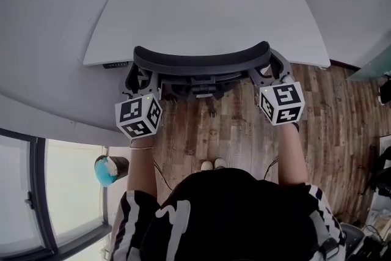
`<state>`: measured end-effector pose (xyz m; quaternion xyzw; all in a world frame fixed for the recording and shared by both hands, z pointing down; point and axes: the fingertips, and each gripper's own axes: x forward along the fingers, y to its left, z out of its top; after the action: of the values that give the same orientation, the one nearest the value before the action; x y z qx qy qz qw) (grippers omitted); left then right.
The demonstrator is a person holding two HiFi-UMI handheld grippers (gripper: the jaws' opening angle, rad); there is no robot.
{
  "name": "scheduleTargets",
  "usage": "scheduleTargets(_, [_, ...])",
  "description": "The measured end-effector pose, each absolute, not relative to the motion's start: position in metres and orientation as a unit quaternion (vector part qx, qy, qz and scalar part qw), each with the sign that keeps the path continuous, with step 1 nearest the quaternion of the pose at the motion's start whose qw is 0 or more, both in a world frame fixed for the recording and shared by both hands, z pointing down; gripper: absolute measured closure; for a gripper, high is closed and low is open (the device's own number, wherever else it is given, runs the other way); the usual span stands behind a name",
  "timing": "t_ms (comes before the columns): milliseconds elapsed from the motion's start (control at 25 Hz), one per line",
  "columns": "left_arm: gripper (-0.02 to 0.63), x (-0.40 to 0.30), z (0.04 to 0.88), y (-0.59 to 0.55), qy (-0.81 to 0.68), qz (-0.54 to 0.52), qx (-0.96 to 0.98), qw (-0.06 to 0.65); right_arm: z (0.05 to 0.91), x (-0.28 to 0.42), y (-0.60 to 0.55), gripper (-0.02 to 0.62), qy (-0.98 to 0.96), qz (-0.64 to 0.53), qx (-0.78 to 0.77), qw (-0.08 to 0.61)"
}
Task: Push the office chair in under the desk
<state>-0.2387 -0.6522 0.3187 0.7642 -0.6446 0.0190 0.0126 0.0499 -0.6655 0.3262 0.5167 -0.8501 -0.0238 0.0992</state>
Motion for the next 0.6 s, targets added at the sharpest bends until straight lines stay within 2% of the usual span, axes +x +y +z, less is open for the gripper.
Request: scheduleTargets(600, [0.359,-0.2480,0.3182,-0.6567,-0.638,0.015,0.770,0.012,0.3253,0.0404,-0.6651,0.341,-0.847,-0.025,0.523,0.095])
